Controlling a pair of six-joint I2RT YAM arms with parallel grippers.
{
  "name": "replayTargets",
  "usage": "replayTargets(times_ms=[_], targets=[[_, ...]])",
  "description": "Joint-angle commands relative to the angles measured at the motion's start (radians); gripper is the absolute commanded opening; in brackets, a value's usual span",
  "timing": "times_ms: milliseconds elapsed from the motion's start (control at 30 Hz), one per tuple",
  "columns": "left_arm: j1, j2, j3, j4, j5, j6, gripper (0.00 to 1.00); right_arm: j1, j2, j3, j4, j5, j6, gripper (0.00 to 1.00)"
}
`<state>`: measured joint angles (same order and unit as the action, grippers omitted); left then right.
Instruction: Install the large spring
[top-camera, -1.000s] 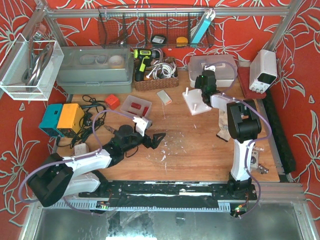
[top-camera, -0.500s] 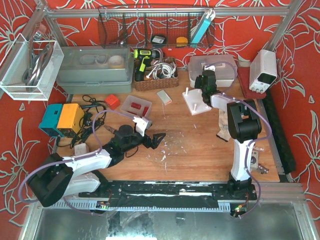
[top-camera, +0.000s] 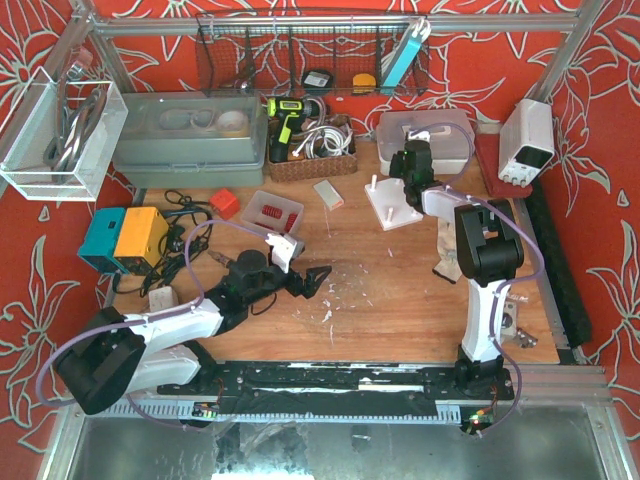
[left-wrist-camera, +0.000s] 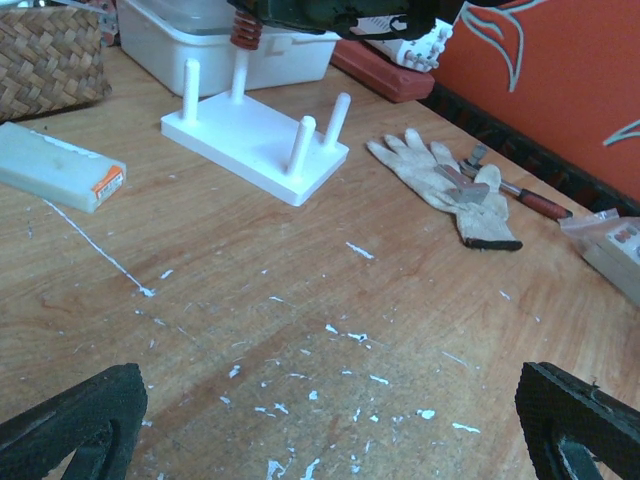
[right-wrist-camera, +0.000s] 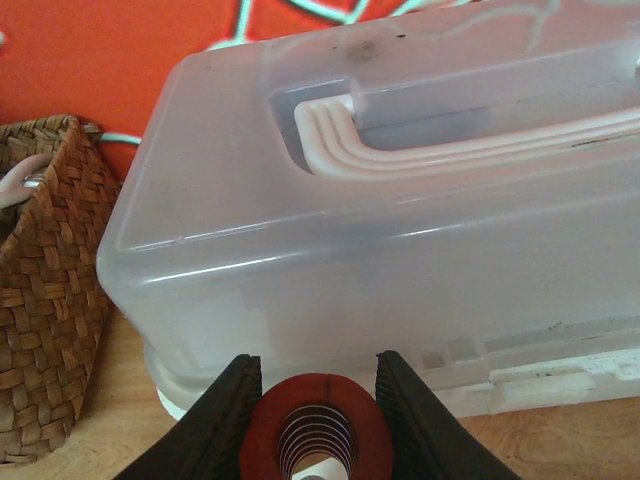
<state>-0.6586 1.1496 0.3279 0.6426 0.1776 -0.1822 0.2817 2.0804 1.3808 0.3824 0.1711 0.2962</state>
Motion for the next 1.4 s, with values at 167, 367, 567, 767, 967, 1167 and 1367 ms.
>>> replayTargets(times_ms=[167, 367, 567, 767, 967, 1167, 1367], targets=[[-0.009, -0.016, 0.005, 0.009, -0.004, 0.007, 1.0, -0.002, 0.019, 0.044, -0.082, -0.03, -0.023, 0.0], [-0.01, -0.016, 0.007, 0.005, -0.013, 0.012, 1.0, 0.0, 0.036, 0.052, -0.093, 0.004, -0.012, 0.0], [-0.01, -0.012, 0.008, 0.005, -0.012, 0.012, 1.0, -0.001, 0.038, 0.061, -0.115, 0.013, -0.014, 0.31], [-0.011, -0.01, 0.008, 0.002, -0.027, 0.018, 1.0, -0.001, -0.044, 0.087, -0.243, -0.013, 0.006, 0.55], [-0.01, -0.042, 0.013, -0.025, -0.058, 0.023, 1.0, -0.001, -0.257, 0.055, -0.539, -0.041, 0.09, 0.7], [-0.01, -0.103, 0.026, -0.102, -0.245, -0.046, 1.0, 0.018, -0.547, -0.132, -0.703, -0.269, 0.134, 0.87], [0.025, -0.075, 0.176, -0.317, -0.534, -0.226, 1.0, 0.137, -0.831, -0.317, -0.793, -0.268, 0.144, 0.96]])
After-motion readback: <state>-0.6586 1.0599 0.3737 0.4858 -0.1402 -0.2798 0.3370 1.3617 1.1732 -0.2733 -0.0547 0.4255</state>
